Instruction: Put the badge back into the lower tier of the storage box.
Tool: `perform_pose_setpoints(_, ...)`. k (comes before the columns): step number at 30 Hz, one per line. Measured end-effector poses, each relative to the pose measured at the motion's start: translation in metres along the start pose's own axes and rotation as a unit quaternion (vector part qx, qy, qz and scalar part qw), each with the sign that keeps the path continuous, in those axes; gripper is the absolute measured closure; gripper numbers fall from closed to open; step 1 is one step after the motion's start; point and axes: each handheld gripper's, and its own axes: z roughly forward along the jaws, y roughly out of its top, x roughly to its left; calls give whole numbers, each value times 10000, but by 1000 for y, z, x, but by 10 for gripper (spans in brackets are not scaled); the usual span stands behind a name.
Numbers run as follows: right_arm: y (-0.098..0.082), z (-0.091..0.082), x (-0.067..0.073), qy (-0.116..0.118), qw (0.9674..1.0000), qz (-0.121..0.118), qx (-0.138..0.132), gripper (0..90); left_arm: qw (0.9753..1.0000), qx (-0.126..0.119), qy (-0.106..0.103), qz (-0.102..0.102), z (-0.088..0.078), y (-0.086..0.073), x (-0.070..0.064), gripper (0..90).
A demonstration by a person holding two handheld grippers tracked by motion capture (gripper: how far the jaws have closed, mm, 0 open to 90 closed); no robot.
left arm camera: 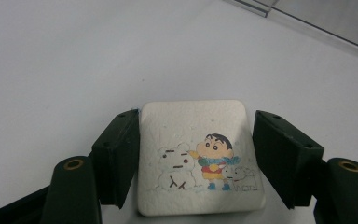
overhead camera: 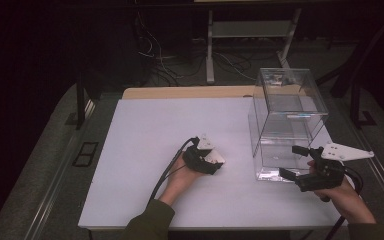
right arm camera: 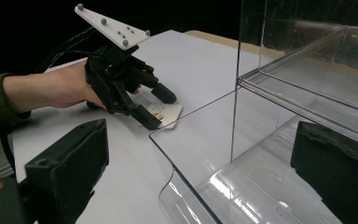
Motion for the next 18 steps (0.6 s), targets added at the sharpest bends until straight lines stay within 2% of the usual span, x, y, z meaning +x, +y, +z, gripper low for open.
perform_pose_setpoints(12,0,0,0,5,10000,18,-10,38,9995,-174,-201,152,-8,3,-1,323)
perform_pose_setpoints(14,0,0,0,7,10000,14,-11,38,9993,-260,-233,102,-10,4,-2,323)
perform_pose_setpoints(18,0,0,0,25,10000,25,-17,38,9989,-286,-337,135,-15,5,-2,323)
